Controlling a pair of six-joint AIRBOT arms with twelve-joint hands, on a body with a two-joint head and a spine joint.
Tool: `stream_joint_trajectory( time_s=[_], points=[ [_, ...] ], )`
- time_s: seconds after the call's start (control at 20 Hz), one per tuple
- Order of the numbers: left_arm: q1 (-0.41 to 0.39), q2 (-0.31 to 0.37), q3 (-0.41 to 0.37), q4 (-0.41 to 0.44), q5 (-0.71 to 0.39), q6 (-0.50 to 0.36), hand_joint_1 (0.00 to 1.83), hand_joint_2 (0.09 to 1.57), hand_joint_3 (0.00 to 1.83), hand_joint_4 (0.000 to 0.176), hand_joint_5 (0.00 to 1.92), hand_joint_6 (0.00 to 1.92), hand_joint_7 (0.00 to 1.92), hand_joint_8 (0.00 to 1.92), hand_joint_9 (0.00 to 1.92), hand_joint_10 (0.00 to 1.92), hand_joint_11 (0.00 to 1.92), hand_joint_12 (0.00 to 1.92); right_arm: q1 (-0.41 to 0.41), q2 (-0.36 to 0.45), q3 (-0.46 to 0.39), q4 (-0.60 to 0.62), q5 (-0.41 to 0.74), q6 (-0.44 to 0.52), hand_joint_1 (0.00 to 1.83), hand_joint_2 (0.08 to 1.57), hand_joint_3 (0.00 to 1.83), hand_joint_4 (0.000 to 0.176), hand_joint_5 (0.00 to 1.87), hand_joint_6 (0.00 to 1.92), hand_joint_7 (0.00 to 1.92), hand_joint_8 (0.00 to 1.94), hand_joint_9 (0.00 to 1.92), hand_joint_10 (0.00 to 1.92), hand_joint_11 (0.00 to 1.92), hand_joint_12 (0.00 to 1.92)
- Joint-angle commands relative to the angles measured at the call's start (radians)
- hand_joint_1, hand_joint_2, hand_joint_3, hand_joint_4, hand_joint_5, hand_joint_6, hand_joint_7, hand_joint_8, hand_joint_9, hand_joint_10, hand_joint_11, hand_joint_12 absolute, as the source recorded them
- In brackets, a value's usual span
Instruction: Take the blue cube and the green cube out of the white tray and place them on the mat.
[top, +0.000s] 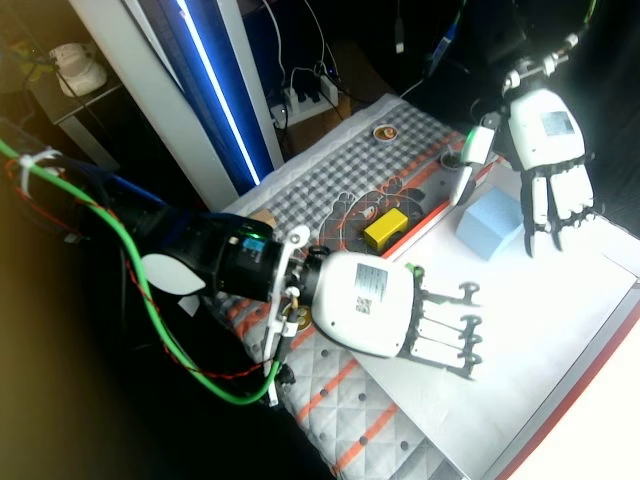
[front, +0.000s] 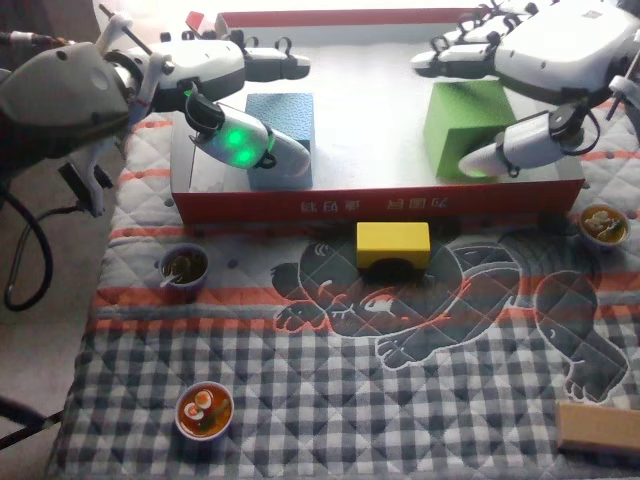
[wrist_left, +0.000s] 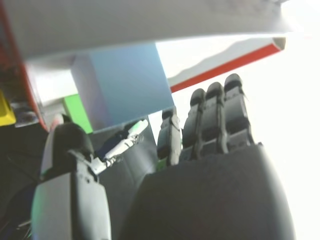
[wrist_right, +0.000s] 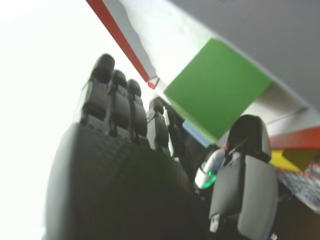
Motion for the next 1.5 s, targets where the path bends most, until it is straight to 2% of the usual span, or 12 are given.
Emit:
stream_joint_trajectory(
  time_s=[0.0, 0.05, 0.3, 0.4, 0.45, 0.5, 0.6, 0.75, 0.8, 0.85, 1.1, 1.45],
  points=[
    [-0.009, -0.005, 0.006, -0.009, -0.078, -0.001, 0.56, 1.0, 0.0, 0.176, 0.18, 0.0, 0.19, 0.01, 0.15, 0.01, 0.04, 0.02, 0.013, -0.005, 0.007, 0.013, 0.094, -0.001, 0.55, 1.05, 0.0, 0.06, 0.42, 0.01, 0.53, 0.01, 0.49, 0.02, 0.04, 0.89],
    [-0.009, -0.008, 0.012, -0.032, -0.079, -0.001, 0.71, 1.04, 0.0, 0.176, 0.2, 0.0, 0.31, 0.01, 0.26, 0.01, 0.08, 0.04, 0.013, -0.009, 0.011, 0.013, 0.089, -0.001, 0.59, 1.07, 0.0, 0.016, 0.51, 0.0, 0.7, 0.01, 0.67, 0.02, 0.19, 1.0],
    [-0.007, -0.016, 0.023, -0.075, -0.091, -0.013, 0.96, 1.1, 0.0, 0.138, 0.51, 0.01, 0.87, 0.02, 0.57, 0.02, 0.22, 0.11, 0.013, -0.015, 0.016, 0.012, 0.087, -0.001, 0.74, 1.11, 0.0, 0.0, 0.69, 0.01, 0.76, 0.0, 0.77, 0.0, 0.33, 1.05],
    [-0.008, -0.017, 0.024, -0.053, -0.101, -0.066, 1.33, 1.11, 0.0, 0.077, 0.8, 0.02, 0.98, 0.95, 0.75, 0.02, 0.27, 0.16, 0.015, -0.016, 0.016, 0.012, 0.088, -0.001, 0.85, 1.13, 0.0, 0.0, 0.81, 0.01, 0.88, 0.01, 0.9, 0.03, 0.45, 1.1],
    [-0.01, -0.015, 0.024, -0.026, -0.111, -0.12, 1.27, 1.09, 0.03, 0.0, 0.99, 0.55, 1.0, 1.1, 0.83, 0.04, 0.29, 0.18, 0.022, -0.016, 0.016, 0.012, 0.089, -0.001, 1.05, 1.17, 0.0, 0.0, 0.89, 0.86, 0.97, 0.0, 1.01, 0.02, 0.59, 1.03],
    [-0.011, -0.011, 0.024, 0.025, -0.116, -0.197, 1.24, 1.12, 0.01, 0.0, 0.99, 0.74, 0.94, 1.22, 0.83, 0.03, 0.29, 0.19, 0.027, -0.015, 0.014, 0.012, 0.1, -0.001, 1.06, 1.18, 0.0, 0.0, 0.86, 1.11, 1.02, 0.0, 1.06, 0.02, 0.58, 1.06],
    [-0.014, 0.035, -0.027, 0.26, -0.16, -0.467, 1.24, 1.15, 0.0, 0.0, 0.93, 0.83, 0.92, 1.31, 0.95, 0.05, 0.26, 0.52, 0.04, -0.01, -0.021, 0.012, 0.167, -0.001, 1.23, 1.14, 0.0, 0.0, 0.85, 1.04, 1.04, 1.01, 1.21, 0.06, 0.66, 1.25],
    [-0.018, 0.1, -0.107, 0.435, -0.249, -0.642, 1.25, 1.14, 0.0, 0.0, 0.97, 0.74, 0.93, 1.31, 0.91, 0.47, 0.16, 1.02, 0.059, 0.036, -0.068, 0.012, 0.237, -0.001, 1.22, 1.15, 0.0, 0.0, 0.83, 1.1, 1.02, 1.03, 1.19, 0.03, 0.61, 1.12],
    [-0.017, 0.134, -0.15, 0.515, -0.295, -0.725, 1.25, 1.13, 0.0, 0.0, 1.0, 0.69, 0.93, 1.3, 0.82, 0.73, 0.15, 1.12, 0.061, 0.063, -0.096, 0.012, 0.28, -0.001, 1.32, 1.15, 0.0, 0.0, 0.81, 1.15, 0.98, 0.96, 0.93, 1.06, 0.51, 1.14],
    [-0.017, 0.152, -0.168, 0.544, -0.313, -0.752, 1.25, 1.14, 0.0, 0.0, 1.01, 0.68, 0.9, 1.35, 0.74, 0.97, 0.12, 1.29, 0.061, 0.079, -0.115, 0.012, 0.304, -0.001, 1.34, 1.16, 0.0, 0.0, 0.77, 1.21, 0.94, 1.0, 0.85, 1.31, 0.48, 1.16],
    [0.072, 0.327, -0.377, 0.772, -0.454, -0.952, 1.26, 1.11, 0.0, 0.0, 1.06, 0.63, 0.97, 1.24, 0.67, 1.18, 0.11, 1.54, -0.031, 0.224, -0.297, 0.02, 0.531, -0.001, 1.22, 1.14, 0.0, 0.0, 0.84, 1.12, 1.05, 0.96, 1.05, 0.19, 0.46, 1.18],
    [0.205, 0.377, -0.479, 0.758, -0.497, -0.952, 1.26, 1.1, 0.0, 0.0, 1.17, 0.43, 0.94, 1.26, 0.52, 1.2, 0.1, 1.61, -0.224, 0.304, -0.428, 0.071, 0.685, -0.001, 1.26, 1.12, 0.0, 0.0, 0.94, 0.96, 1.01, 1.01, 1.18, 0.73, 0.94, 1.44]
  ],
)
